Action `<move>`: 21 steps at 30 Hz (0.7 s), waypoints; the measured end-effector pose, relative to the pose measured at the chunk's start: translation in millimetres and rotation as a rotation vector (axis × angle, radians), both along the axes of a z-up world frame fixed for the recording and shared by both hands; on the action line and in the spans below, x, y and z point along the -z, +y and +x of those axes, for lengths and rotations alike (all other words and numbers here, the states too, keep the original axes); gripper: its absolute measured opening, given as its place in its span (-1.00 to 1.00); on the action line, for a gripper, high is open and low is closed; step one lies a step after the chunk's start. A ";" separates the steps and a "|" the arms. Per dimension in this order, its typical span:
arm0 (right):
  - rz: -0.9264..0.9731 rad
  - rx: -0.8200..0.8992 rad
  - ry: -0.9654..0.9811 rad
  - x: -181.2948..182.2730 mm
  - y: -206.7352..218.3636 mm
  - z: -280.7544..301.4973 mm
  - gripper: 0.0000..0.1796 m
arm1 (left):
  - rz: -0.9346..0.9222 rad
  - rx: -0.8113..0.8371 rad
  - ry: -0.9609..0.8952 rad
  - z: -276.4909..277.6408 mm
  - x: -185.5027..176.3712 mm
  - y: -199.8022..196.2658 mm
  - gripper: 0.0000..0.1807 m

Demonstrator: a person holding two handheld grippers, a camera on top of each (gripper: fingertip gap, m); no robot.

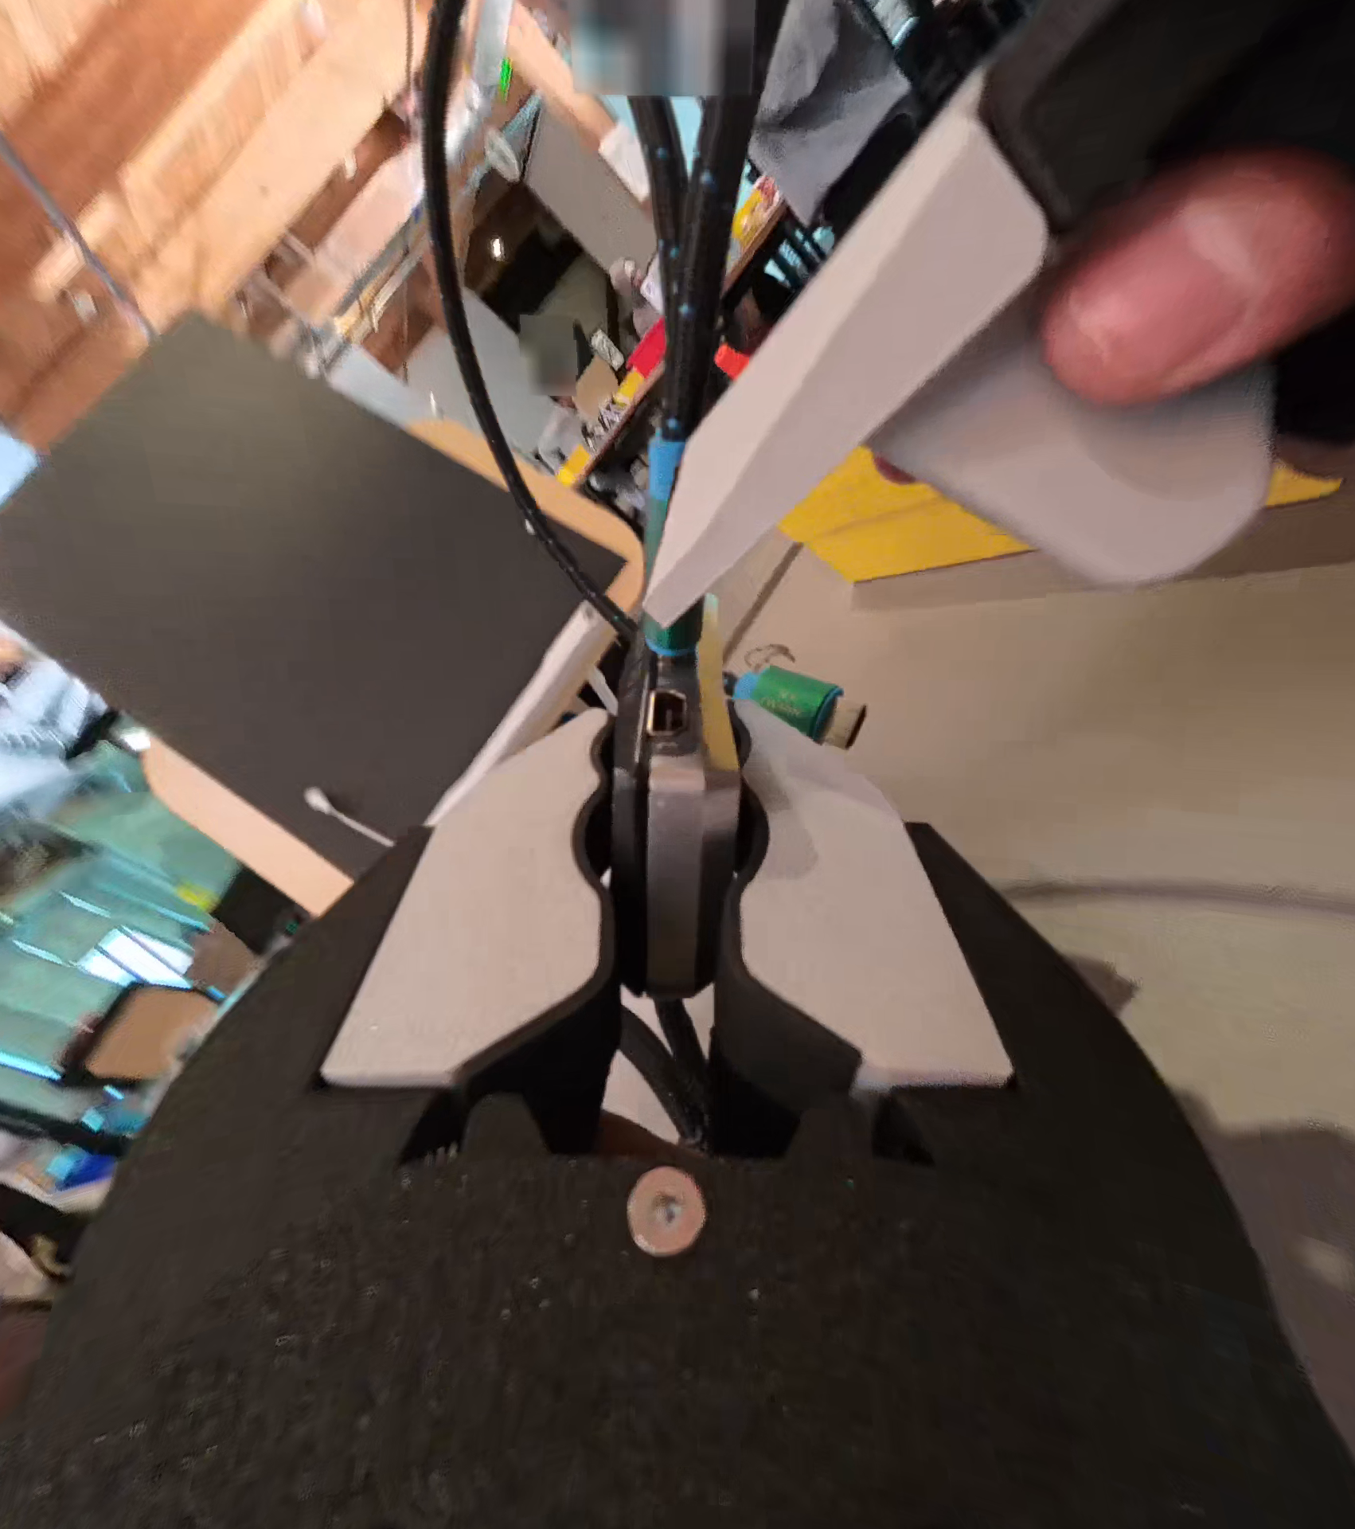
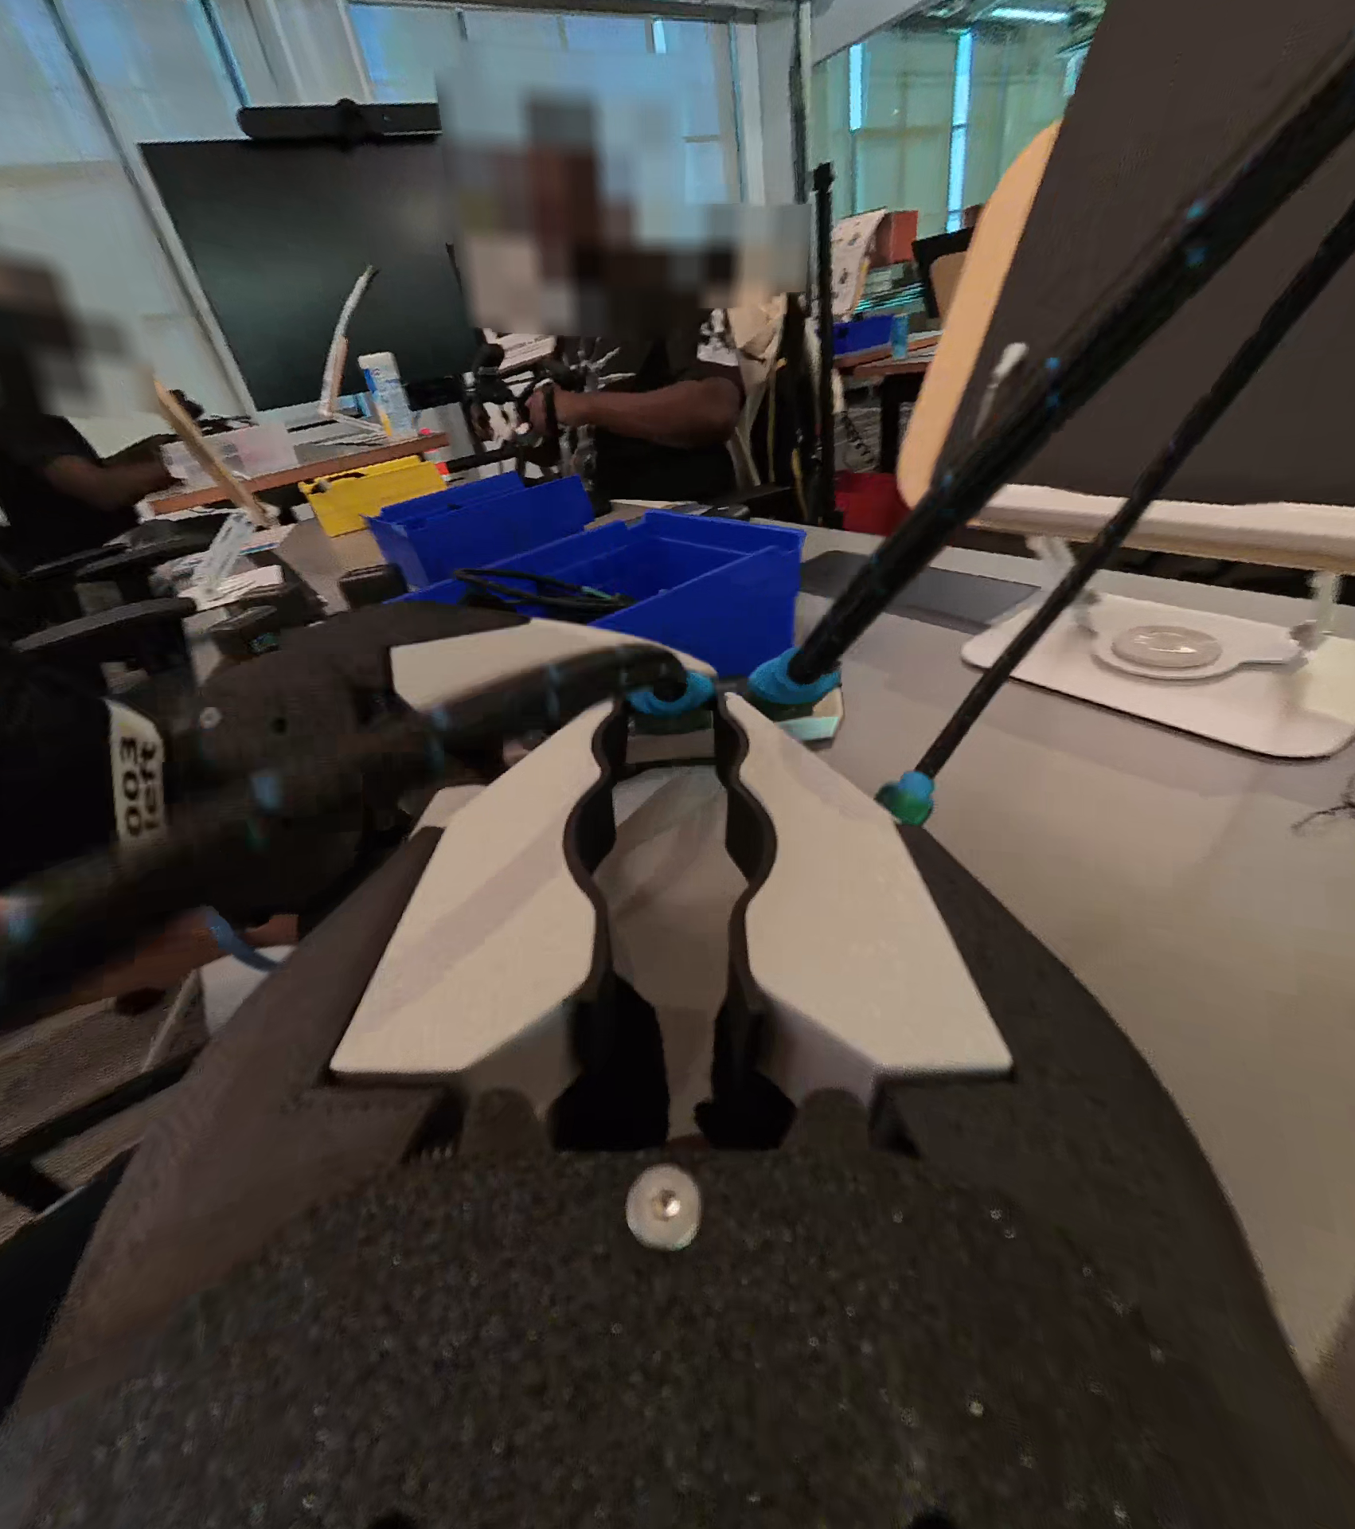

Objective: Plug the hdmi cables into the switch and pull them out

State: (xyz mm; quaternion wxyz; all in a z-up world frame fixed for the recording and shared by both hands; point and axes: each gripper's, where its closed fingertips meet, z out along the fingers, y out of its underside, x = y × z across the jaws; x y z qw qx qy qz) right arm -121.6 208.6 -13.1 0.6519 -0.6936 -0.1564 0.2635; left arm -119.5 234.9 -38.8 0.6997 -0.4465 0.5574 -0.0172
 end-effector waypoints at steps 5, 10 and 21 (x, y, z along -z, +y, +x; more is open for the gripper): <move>0.009 0.156 -0.014 14.0 -11.7 29.1 -0.73 | 0.137 0.149 0.055 30.6 15.2 -4.7 -0.75; 0.015 0.235 -0.057 28.2 -9.7 42.9 -0.77 | 0.180 0.230 0.011 45.7 25.7 -3.2 -0.75; -0.062 0.270 -0.125 54.1 8.4 46.6 -0.78 | 0.060 0.300 -0.008 49.1 53.1 13.2 -0.74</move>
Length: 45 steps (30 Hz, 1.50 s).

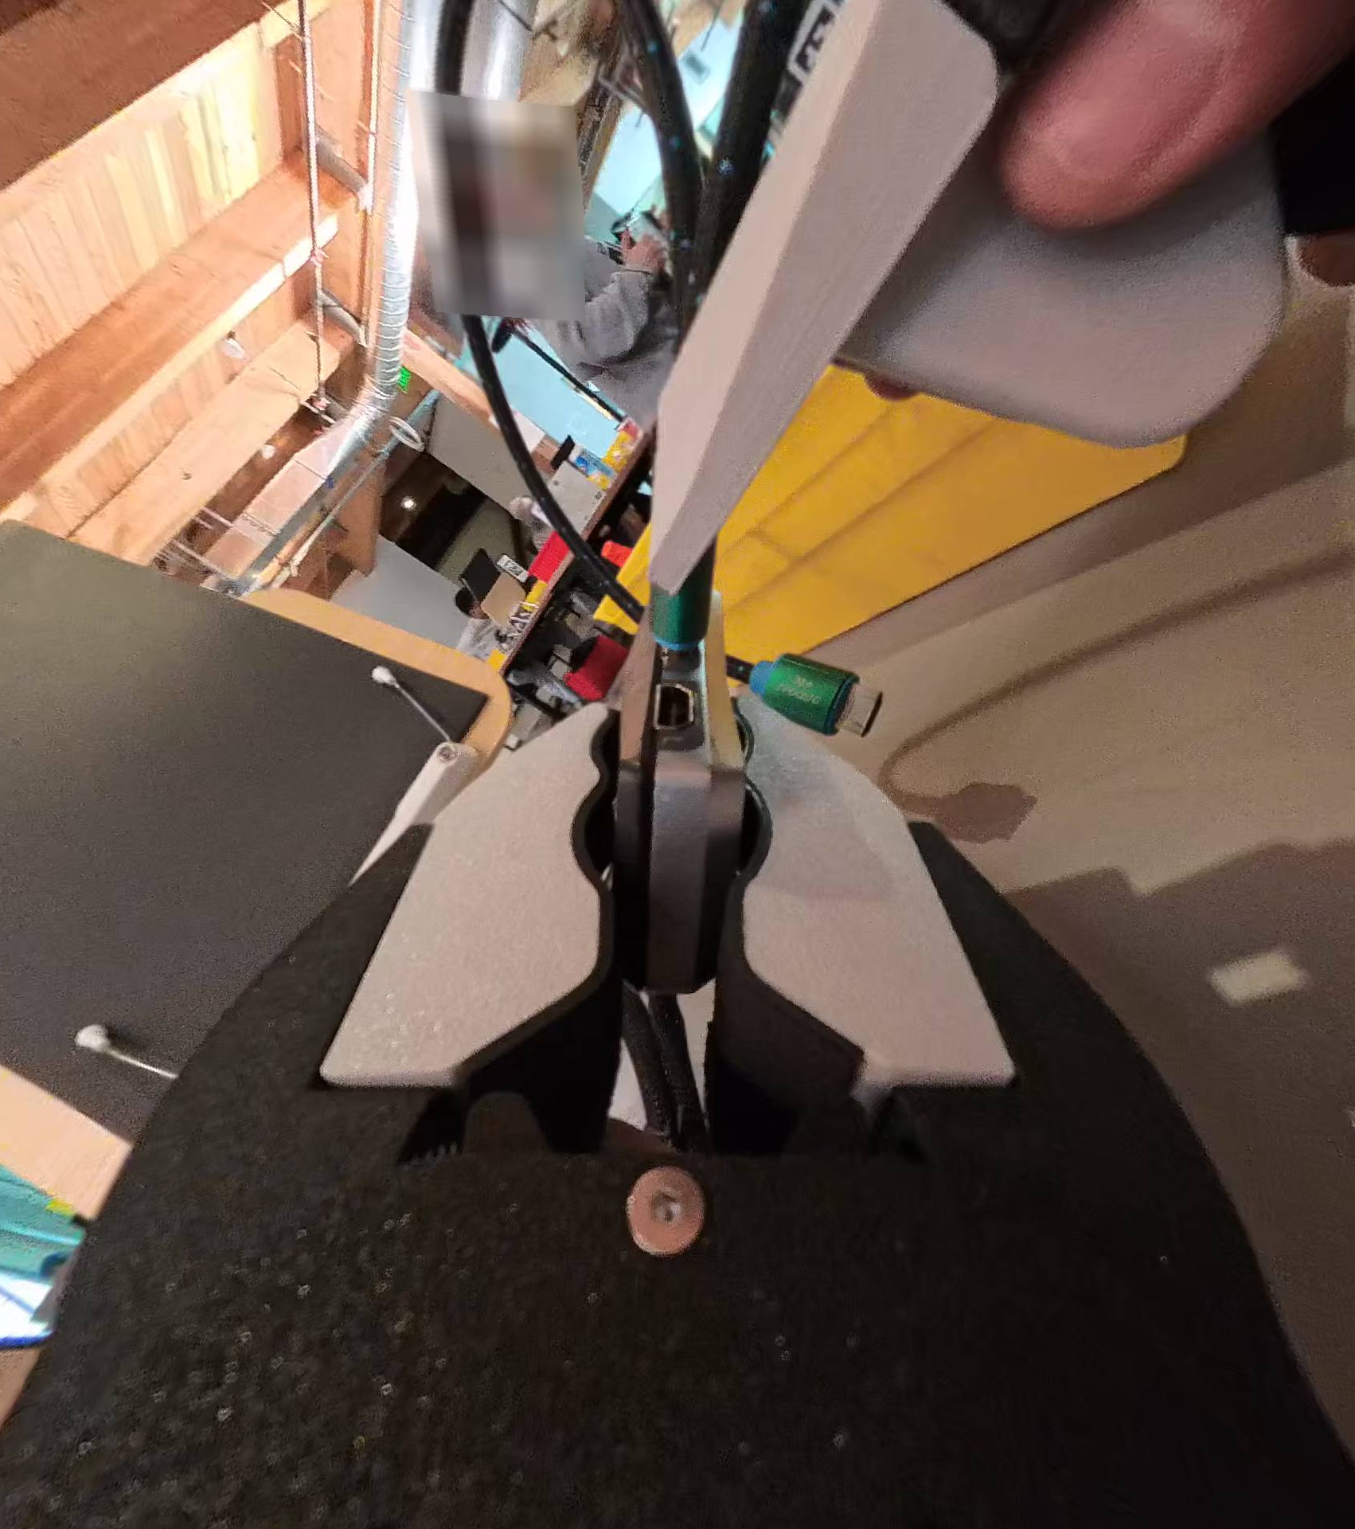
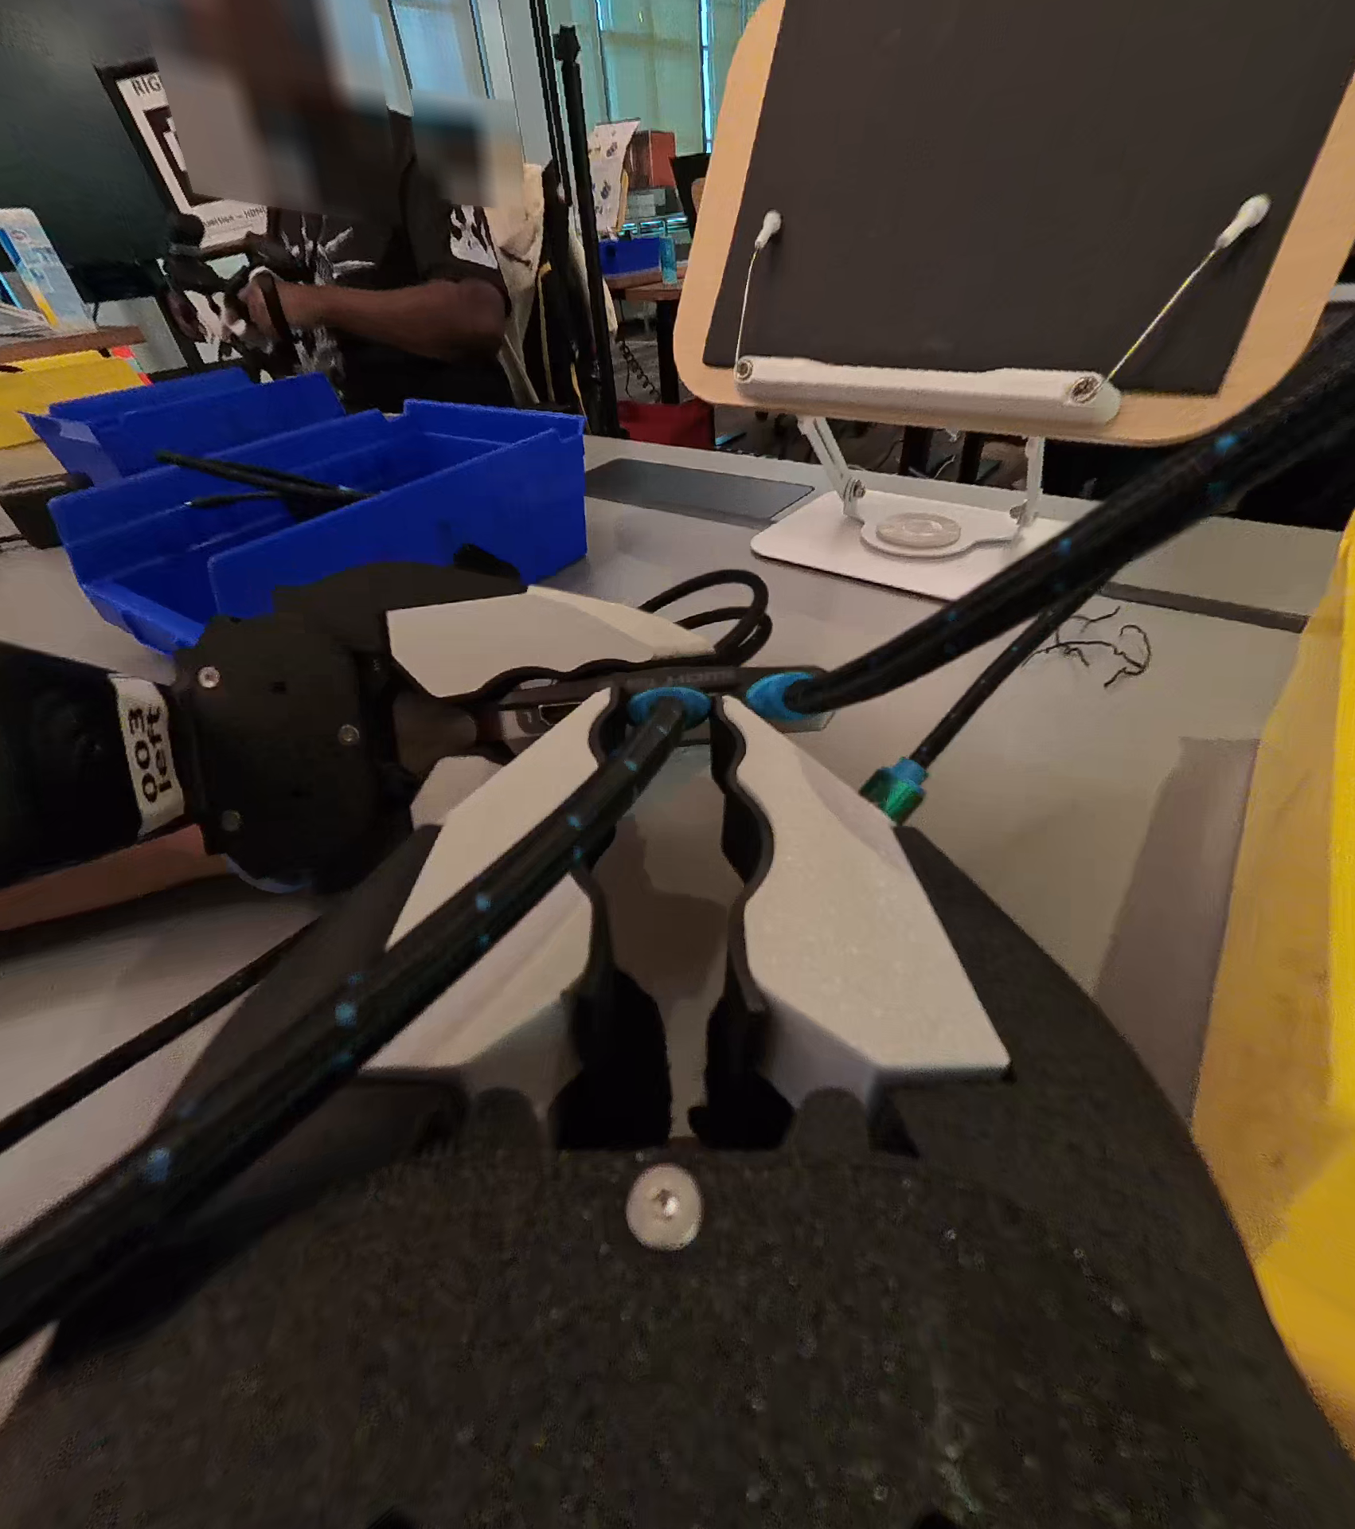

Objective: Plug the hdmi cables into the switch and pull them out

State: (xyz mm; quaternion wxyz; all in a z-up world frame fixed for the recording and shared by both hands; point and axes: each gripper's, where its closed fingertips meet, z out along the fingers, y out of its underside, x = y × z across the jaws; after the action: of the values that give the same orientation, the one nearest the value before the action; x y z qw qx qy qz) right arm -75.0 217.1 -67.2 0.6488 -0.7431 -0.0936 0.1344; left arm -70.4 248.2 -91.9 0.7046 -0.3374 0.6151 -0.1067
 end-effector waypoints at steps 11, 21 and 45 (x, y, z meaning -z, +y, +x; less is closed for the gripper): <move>0.132 0.077 -0.015 -35.5 -23.7 18.4 -0.78 | -0.259 -0.228 -0.023 -31.5 9.3 77.3 -0.75; 0.122 0.229 -0.167 -112.2 -32.5 96.4 -0.78 | -0.370 -0.288 -0.037 -40.6 14.8 98.6 -0.75; -0.800 0.816 -0.970 35.4 -82.5 292.6 -0.73 | -0.297 -0.244 0.060 -31.3 25.7 76.7 -0.75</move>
State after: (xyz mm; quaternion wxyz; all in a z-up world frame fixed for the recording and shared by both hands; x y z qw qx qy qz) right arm 217.6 134.5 -102.6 0.2133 -0.8739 -0.0298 -0.4358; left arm -101.7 324.9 -117.6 0.6361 -0.5129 0.5678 -0.1001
